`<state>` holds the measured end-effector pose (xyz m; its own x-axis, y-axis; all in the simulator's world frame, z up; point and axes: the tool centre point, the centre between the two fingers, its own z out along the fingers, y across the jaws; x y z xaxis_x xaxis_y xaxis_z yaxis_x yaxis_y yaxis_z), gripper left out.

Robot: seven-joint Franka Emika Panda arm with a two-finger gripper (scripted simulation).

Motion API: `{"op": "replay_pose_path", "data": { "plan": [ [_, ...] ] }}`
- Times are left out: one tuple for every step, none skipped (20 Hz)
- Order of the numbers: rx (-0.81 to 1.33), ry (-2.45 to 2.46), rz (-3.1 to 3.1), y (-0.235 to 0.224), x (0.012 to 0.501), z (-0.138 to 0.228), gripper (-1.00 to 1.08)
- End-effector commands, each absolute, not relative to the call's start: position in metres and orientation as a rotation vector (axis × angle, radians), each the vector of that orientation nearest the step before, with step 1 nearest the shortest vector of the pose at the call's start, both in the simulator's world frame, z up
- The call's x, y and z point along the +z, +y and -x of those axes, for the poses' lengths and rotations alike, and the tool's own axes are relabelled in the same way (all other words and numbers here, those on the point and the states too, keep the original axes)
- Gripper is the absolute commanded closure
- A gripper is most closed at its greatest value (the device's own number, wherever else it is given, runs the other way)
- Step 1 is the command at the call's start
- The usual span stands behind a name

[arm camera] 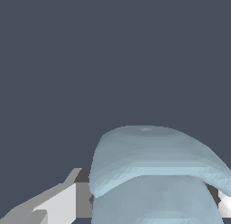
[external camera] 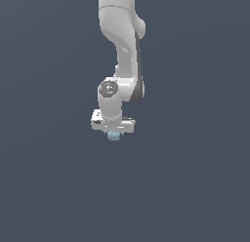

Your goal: Pick up the object and move it to a goal position.

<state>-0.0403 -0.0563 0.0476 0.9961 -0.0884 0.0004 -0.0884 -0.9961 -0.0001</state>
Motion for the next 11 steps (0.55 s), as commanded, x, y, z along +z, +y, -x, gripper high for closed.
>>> {"op": "replay_pose_path", "data": {
  "plan": [
    [0.000, 0.138, 3.138, -0.060, 0.049, 0.030, 1.08],
    [0.000, 0.138, 3.138, -0.061, 0.049, 0.027, 1.08],
    [0.000, 0.138, 3.138, -0.062, 0.049, 0.024, 1.08],
    [0.000, 0.138, 3.138, -0.063, 0.050, 0.021, 1.08],
    [0.000, 0.138, 3.138, -0.064, 0.050, 0.019, 1.08],
    [0.000, 0.138, 3.138, -0.065, 0.050, 0.017, 1.08],
    [0.000, 0.138, 3.138, -0.065, 0.050, 0.016, 1.08],
    [0.000, 0.138, 3.138, -0.066, 0.050, 0.015, 1.08],
    [0.000, 0.138, 3.138, -0.066, 0.051, 0.014, 1.08],
    [0.000, 0.138, 3.138, -0.066, 0.051, 0.014, 1.08],
    [0.000, 0.138, 3.138, -0.066, 0.051, 0.013, 1.08]
  ]
}}
